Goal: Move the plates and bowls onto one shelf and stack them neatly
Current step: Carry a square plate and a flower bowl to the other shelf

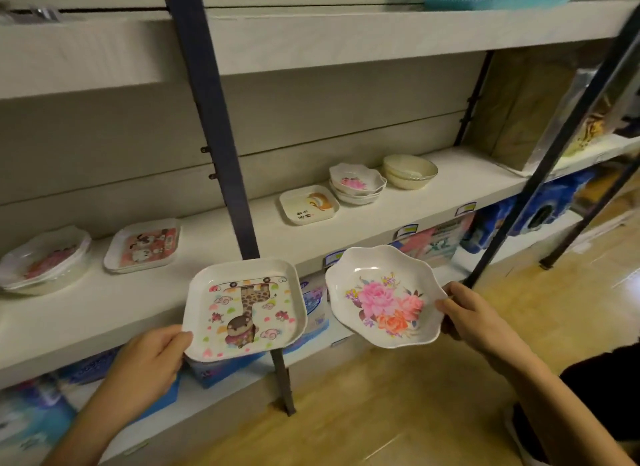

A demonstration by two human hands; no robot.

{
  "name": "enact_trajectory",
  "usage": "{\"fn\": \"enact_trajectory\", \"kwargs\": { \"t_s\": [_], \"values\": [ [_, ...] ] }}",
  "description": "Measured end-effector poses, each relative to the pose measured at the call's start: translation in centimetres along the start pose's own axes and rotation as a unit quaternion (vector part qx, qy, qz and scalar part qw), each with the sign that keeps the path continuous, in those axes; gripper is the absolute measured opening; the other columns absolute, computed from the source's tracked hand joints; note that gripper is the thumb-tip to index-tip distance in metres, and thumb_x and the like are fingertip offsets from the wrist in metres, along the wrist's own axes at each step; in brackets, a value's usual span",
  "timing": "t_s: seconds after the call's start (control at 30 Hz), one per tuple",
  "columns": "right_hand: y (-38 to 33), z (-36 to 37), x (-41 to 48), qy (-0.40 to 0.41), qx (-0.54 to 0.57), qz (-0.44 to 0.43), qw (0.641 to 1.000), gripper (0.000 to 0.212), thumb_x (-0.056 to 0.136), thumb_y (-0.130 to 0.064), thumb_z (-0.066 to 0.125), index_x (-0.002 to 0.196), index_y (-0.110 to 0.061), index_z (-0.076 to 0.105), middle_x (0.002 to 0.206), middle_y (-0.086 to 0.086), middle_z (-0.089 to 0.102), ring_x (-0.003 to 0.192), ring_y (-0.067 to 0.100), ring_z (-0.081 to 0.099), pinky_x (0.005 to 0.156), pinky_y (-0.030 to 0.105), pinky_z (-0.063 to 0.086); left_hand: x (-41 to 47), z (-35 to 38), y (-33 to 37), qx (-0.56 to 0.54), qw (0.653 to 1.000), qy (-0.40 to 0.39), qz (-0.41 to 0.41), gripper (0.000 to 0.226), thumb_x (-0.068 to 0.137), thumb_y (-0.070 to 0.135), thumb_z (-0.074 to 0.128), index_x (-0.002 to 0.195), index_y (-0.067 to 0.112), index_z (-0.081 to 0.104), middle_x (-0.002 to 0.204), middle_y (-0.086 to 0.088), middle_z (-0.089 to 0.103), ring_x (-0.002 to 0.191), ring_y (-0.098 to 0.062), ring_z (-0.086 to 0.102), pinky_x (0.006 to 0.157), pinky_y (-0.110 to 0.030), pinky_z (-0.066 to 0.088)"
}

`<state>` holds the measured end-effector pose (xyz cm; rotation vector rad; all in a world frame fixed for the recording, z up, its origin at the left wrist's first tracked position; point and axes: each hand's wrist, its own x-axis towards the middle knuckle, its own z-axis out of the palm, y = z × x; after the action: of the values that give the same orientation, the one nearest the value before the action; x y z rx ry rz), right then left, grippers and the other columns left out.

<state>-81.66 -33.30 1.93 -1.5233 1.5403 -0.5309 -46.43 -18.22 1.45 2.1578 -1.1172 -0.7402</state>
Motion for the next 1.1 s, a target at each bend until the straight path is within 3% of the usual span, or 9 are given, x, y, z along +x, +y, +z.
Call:
{"fn": "enact_trajectory", "kwargs": {
  "t_s": [0.03, 0.1, 0.3, 0.43, 0.6, 0.7, 0.83, 1.1],
  "values": [
    [0.3, -0.8, 0.4, 0.003, 0.005, 0.002, 1.000, 0.020, 0.095, -0.011, 0.043, 0.097, 0.005, 0.055, 0.071, 0.012, 0.060, 0.057, 0.017, 0.050, 0.051, 0.025, 0.039, 0.0, 0.6, 0.8, -0.005, 1.000, -0.004, -0.004, 0.035, 0.094, 0.015, 0.045, 0.071, -0.009, 0.057, 0.044, -0.013, 0.053, 0.046, -0.018, 0.044, 0.055, -0.030, 0.034],
    [0.7, -2.0, 1.3, 0.008, 0.012, 0.006, 1.000, 0.020, 0.095, -0.012, 0.043, 0.096, 0.003, 0.055, 0.072, 0.013, 0.061, 0.058, 0.018, 0.050, 0.052, 0.026, 0.039, 0.3, 1.8, 2.4, -0.004, 1.000, -0.002, -0.009, 0.036, 0.094, 0.013, 0.044, 0.063, -0.005, 0.052, 0.035, 0.000, 0.038, 0.040, -0.016, 0.034, 0.052, -0.029, 0.030],
    [1.8, -4.7, 4.3, 0.022, 0.021, -0.004, 1.000, 0.020, 0.095, -0.015, 0.044, 0.096, 0.001, 0.057, 0.081, 0.018, 0.065, 0.064, 0.021, 0.056, 0.057, 0.028, 0.043, 2.3, 5.3, 6.3, -0.030, 0.999, 0.004, 0.012, 0.039, 0.093, 0.009, 0.044, 0.055, 0.008, 0.053, 0.033, 0.003, 0.038, 0.044, -0.013, 0.033, 0.048, -0.031, 0.026],
    [1.8, -6.4, 7.3, 0.015, 0.024, -0.012, 1.000, 0.019, 0.095, -0.014, 0.044, 0.097, 0.001, 0.056, 0.083, 0.019, 0.064, 0.065, 0.021, 0.055, 0.056, 0.026, 0.044, 4.4, 7.7, 8.9, -0.044, 0.999, 0.011, 0.022, 0.040, 0.094, 0.009, 0.044, 0.055, 0.017, 0.049, 0.037, 0.008, 0.038, 0.042, -0.008, 0.035, 0.043, -0.023, 0.027],
    [1.4, -8.0, 12.7, 0.003, 0.015, -0.026, 1.000, 0.019, 0.096, -0.016, 0.045, 0.097, 0.000, 0.054, 0.092, 0.027, 0.064, 0.074, 0.038, 0.058, 0.067, 0.040, 0.046, 8.9, 10.2, 11.0, -0.046, 0.999, 0.014, 0.000, 0.038, 0.094, 0.013, 0.043, 0.057, 0.013, 0.047, 0.046, 0.001, 0.040, 0.042, -0.013, 0.036, 0.045, -0.025, 0.029],
    [0.7, -8.9, 16.8, -0.003, 0.009, -0.025, 1.000, 0.018, 0.096, -0.015, 0.044, 0.098, 0.000, 0.054, 0.086, 0.026, 0.063, 0.070, 0.030, 0.054, 0.066, 0.039, 0.044, 12.3, 11.2, 12.1, -0.033, 0.999, 0.032, -0.013, 0.033, 0.095, 0.015, 0.042, 0.065, 0.008, 0.053, 0.050, 0.000, 0.042, 0.043, -0.012, 0.039, 0.045, -0.026, 0.030],
    [-0.9, -10.3, 22.2, -0.021, 0.016, -0.017, 0.999, 0.017, 0.097, -0.015, 0.042, 0.099, -0.003, 0.054, 0.075, 0.014, 0.058, 0.064, 0.021, 0.049, 0.060, 0.030, 0.040, 16.9, 11.9, 13.6, 0.049, 0.996, 0.077, -0.011, 0.030, 0.096, 0.019, 0.043, 0.082, 0.001, 0.063, 0.068, -0.005, 0.057, 0.058, -0.014, 0.051, 0.053, -0.026, 0.037],
    [-2.5, -10.7, 31.1, -0.047, -0.003, -0.028, 0.999, 0.016, 0.096, -0.017, 0.042, 0.097, -0.007, 0.053, 0.075, 0.010, 0.061, 0.066, 0.020, 0.054, 0.064, 0.034, 0.043, 25.4, 13.5, 15.4, 0.085, 0.989, 0.104, -0.066, 0.032, 0.095, 0.019, 0.041, 0.075, -0.002, 0.057, 0.066, -0.013, 0.056, 0.057, -0.021, 0.048, 0.054, -0.029, 0.036]
  ]
}}
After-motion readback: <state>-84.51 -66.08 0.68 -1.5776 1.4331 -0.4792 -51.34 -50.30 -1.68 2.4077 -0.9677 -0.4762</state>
